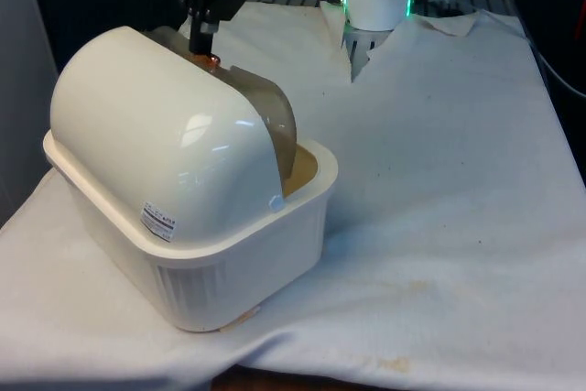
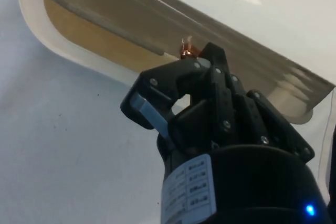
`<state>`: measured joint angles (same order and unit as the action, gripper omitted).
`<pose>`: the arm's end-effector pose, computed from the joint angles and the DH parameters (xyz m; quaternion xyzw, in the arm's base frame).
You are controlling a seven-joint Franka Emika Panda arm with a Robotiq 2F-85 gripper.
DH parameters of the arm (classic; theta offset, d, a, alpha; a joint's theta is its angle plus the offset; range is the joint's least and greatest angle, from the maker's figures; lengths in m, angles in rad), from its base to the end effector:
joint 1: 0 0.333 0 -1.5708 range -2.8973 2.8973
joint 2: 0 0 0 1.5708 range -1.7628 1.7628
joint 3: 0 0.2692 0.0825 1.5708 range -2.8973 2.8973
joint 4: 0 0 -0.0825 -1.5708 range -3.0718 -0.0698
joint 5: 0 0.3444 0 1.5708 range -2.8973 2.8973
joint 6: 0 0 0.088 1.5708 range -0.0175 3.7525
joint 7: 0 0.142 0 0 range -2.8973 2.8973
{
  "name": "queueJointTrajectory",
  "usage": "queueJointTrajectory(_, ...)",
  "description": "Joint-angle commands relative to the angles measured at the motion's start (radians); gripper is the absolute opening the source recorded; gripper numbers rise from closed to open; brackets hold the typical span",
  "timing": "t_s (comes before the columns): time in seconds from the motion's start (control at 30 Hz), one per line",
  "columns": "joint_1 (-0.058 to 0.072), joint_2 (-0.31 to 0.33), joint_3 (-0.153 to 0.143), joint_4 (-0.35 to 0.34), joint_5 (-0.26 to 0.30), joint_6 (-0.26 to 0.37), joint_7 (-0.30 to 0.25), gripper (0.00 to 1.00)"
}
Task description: Open the lid, then close it.
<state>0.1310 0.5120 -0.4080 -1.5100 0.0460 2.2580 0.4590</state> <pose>0.6522 -0.1448 0.3568 0.9302 -0.3321 0.1439 0.0612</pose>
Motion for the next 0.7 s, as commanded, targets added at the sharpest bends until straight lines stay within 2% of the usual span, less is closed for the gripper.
queueJointTrajectory(0.0, -0.001, -0.002, 0.012, -0.01, 0.015, 0.0, -0.008, 0.0)
queueJointTrajectory(0.03, 0.001, 0.0, 0.002, 0.0, 0.0, -0.006, 0.0, 0.0)
queueJointTrajectory(0.1, -0.001, -0.002, 0.018, -0.011, 0.018, -0.016, -0.008, 0.0)
queueJointTrajectory(0.3, 0.0, -0.004, 0.033, -0.018, 0.026, -0.043, -0.011, 0.0)
queueJointTrajectory(0.33, 0.004, -0.004, 0.022, -0.01, 0.009, -0.049, -0.002, 0.0)
queueJointTrajectory(0.37, 0.0, -0.004, 0.035, -0.019, 0.027, -0.049, -0.011, 0.0)
queueJointTrajectory(0.63, 0.0, -0.007, 0.053, -0.024, 0.044, -0.097, -0.021, 0.0)
queueJointTrajectory(0.67, 0.004, -0.005, 0.043, -0.016, 0.029, -0.107, -0.013, 0.0)
